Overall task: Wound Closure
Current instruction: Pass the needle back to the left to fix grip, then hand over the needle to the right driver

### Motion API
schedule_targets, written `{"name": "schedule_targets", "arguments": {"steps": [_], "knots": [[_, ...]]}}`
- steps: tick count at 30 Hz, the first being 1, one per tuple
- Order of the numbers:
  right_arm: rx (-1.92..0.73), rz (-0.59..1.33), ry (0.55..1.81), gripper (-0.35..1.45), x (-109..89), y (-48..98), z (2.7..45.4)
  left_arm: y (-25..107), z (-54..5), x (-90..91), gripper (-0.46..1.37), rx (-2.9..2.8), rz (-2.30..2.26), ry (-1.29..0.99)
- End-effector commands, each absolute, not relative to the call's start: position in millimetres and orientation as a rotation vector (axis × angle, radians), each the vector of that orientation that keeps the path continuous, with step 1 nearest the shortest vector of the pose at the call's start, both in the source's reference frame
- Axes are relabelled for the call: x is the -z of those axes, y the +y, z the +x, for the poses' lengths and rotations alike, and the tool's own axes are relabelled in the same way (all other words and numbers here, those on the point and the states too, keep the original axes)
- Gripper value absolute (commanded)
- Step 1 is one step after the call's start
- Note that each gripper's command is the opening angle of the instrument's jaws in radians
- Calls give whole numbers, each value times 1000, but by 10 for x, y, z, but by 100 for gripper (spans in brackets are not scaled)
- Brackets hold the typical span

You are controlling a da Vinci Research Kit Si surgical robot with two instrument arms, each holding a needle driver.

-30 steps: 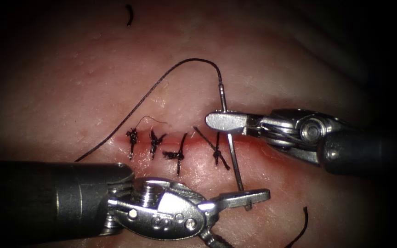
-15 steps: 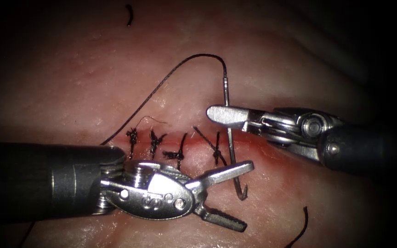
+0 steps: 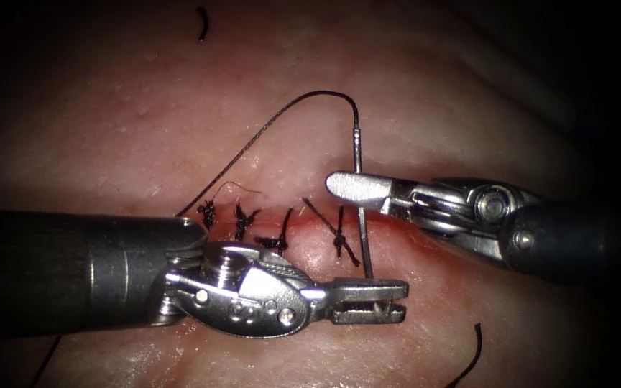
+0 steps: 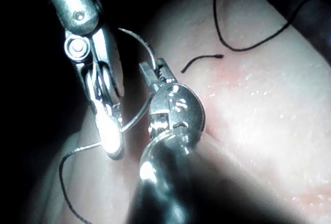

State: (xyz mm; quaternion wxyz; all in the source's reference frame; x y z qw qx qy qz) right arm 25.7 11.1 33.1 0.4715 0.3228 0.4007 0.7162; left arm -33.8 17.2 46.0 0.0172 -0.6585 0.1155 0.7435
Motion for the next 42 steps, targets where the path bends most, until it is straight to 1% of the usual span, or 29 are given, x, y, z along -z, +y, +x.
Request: {"name": "schedule_targets", "arguments": {"steps": [1,6,7,8,9,10,11,21,26,30,37,38,41,42], "knots": [[-1742,803,973,-35,-330,110,257,173,-337,-460,-35,-2319,-2050,361],[-1717,830,996,-35,-327,107,258,175,-329,-458,-35,-2337,-2064,382],[-1707,823,1002,-14,-327,107,258,175,-327,-458,-35,-2343,-2069,384],[-1693,821,1008,41,-327,107,257,175,-326,-458,-35,-2353,-2073,384],[-1673,827,1015,79,-327,107,257,174,-324,-457,-35,-2356,-2076,389],[-1666,837,1019,103,-327,107,256,174,-322,-457,-35,-2365,-2081,389],[-1632,882,1020,122,-327,106,255,173,-319,-457,-35,-2390,-2089,393],[-1554,951,1030,134,-326,103,240,171,-311,-452,-35,-2423,-2108,432],[-1485,1004,1034,136,-323,99,238,169,-312,-447,-35,-2441,-2116,461],[-1404,1021,1065,137,-318,93,243,172,-312,-446,-35,-2445,-2119,471],[-1314,1053,1082,135,-307,84,253,173,-313,-447,-35,-2478,-2125,505],[-1305,1062,1083,130,-305,84,254,172,-313,-447,-35,-2484,-2124,500],[-1293,1055,1092,128,-303,84,258,170,-315,-447,-35,-2502,-2124,499],[-1295,1054,1095,122,-303,85,259,169,-316,-447,-35,-2503,-2123,501]]}}
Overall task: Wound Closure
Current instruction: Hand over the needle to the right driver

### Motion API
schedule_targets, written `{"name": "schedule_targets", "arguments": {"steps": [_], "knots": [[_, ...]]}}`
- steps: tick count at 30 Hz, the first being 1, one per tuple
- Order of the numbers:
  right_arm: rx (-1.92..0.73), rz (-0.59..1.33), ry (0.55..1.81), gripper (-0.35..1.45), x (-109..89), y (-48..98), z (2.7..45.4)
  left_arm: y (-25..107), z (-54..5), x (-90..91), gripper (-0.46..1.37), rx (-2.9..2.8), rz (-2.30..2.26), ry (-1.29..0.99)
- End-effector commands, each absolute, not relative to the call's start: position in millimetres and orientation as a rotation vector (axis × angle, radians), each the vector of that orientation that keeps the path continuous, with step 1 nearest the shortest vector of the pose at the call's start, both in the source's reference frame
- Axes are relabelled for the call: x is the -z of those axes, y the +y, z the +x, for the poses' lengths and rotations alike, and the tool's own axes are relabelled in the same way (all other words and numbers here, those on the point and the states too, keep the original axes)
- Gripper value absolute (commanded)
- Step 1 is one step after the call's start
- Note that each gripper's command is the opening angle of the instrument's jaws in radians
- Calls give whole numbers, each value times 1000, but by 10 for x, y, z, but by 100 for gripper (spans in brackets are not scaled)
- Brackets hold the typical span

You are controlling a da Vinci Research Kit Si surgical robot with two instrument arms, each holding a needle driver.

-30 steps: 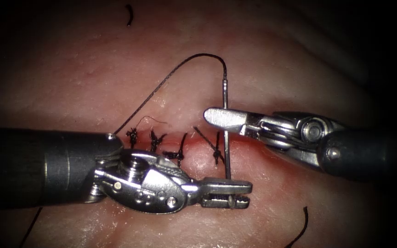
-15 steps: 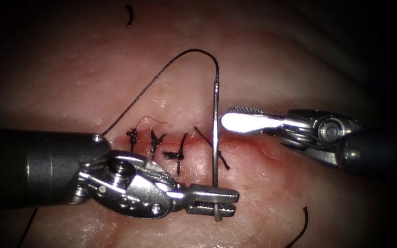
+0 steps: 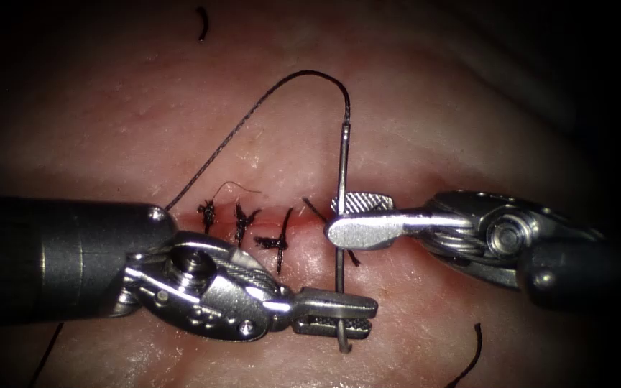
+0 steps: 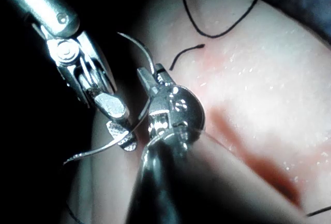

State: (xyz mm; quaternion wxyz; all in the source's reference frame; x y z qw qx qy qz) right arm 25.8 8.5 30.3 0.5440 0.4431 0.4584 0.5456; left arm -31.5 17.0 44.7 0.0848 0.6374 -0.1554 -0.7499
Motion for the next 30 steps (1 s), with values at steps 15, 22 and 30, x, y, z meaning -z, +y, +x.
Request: {"name": "schedule_targets", "arguments": {"steps": [15,22,30], "knots": [[-1295,1045,1102,77,-306,87,268,164,-319,-444,-35,2232,1887,-452],[-1309,1032,1103,46,-307,90,271,162,-322,-441,-35,2230,1890,-452],[-1328,1012,1102,0,-307,92,270,160,-324,-439,-35,2229,1891,-452]]}}
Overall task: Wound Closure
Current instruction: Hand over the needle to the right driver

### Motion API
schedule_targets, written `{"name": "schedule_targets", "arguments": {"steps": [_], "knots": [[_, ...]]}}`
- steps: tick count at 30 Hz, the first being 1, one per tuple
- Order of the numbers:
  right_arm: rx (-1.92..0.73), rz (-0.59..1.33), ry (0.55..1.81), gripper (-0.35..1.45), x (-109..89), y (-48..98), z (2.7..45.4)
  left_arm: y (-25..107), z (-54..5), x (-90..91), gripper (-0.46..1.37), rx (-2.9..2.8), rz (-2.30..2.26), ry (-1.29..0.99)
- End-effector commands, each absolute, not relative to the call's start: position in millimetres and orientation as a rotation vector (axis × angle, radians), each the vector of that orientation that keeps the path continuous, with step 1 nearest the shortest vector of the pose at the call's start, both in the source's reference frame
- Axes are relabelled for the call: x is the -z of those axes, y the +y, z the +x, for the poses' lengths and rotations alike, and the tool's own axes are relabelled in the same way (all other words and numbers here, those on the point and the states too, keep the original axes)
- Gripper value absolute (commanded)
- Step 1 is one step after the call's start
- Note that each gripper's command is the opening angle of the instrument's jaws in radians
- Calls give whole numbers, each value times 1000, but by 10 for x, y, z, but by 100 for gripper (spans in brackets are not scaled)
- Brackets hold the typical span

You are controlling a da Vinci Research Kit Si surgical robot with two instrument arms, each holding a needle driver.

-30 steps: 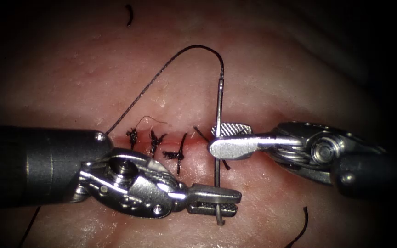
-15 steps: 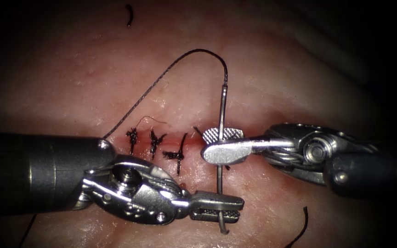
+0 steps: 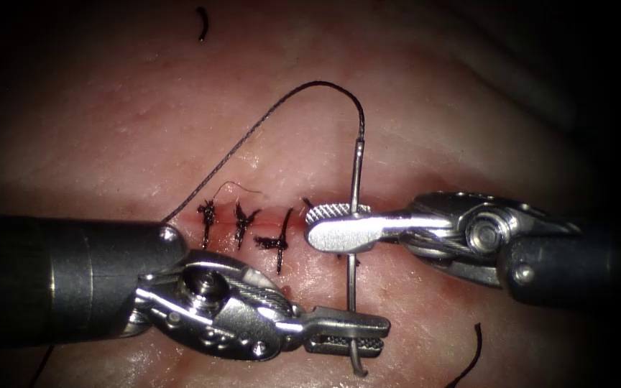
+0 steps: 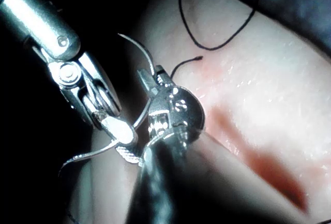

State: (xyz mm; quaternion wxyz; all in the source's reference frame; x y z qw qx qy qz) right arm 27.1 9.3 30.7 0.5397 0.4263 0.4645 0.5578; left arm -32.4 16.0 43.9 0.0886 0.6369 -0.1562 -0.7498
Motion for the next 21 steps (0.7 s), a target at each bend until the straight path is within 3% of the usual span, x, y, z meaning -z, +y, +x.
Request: {"name": "schedule_targets", "arguments": {"steps": [1,7,13,14,15,16,20,21], "knots": [[-1330,1009,1102,-4,-307,92,270,160,-324,-439,-35,2229,1891,-452],[-1333,1005,1102,-11,-307,92,267,161,-324,-438,-35,2230,1892,-451],[-1333,1005,1102,-3,-307,93,266,162,-323,-436,-35,2231,1894,-449],[-1334,1004,1102,-10,-308,93,266,162,-323,-436,-35,2231,1894,-449],[-1336,1001,1102,-30,-308,93,266,162,-324,-436,-35,2231,1894,-449],[-1343,993,1102,-35,-308,93,266,161,-324,-435,-35,2232,1893,-449],[-1374,957,1101,-35,-310,96,265,161,-325,-434,-35,2238,1896,-445],[-1367,948,1104,-35,-311,96,266,161,-326,-434,-26,2246,1901,-432]]}}
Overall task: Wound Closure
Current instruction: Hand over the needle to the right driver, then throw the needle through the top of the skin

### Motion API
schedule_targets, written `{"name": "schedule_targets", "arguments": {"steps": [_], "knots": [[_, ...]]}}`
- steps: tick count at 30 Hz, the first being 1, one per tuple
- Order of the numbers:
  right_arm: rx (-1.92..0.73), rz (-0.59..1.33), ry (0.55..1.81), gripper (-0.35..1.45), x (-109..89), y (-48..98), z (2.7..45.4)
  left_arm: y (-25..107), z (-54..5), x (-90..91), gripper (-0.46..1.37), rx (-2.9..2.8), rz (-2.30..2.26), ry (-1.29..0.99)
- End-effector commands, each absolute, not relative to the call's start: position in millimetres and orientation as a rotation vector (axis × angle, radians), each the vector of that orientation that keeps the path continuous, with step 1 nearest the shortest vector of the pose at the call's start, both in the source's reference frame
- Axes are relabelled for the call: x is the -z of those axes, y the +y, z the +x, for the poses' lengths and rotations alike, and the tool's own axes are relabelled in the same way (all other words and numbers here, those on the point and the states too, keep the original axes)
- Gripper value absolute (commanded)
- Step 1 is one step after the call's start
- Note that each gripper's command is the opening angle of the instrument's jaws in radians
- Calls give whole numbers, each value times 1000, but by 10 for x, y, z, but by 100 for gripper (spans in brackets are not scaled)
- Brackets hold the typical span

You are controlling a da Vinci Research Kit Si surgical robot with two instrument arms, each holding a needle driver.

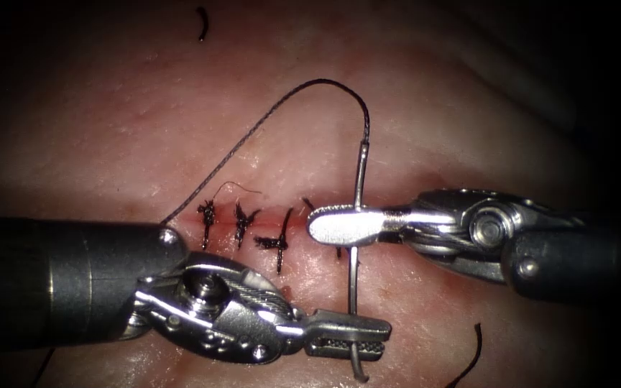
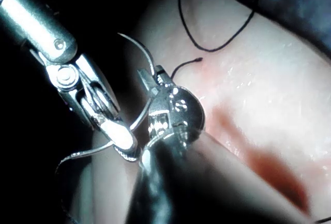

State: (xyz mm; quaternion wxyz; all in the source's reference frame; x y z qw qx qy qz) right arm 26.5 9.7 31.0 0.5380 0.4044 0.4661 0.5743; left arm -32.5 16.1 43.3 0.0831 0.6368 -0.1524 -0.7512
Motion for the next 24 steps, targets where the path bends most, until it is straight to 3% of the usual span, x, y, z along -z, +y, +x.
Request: {"name": "schedule_targets", "arguments": {"steps": [1,4,8,24], "knots": [[-1354,934,1110,-35,-312,97,266,161,-327,-434,20,2269,1931,-412],[-1324,892,1125,-35,-317,102,265,161,-328,-435,68,2313,2007,-403],[-1309,852,1133,-35,-322,106,261,160,-330,-435,86,2346,2048,-355],[-1224,611,1180,-35,-330,136,206,154,-320,-440,94,2468,2193,-190]]}}
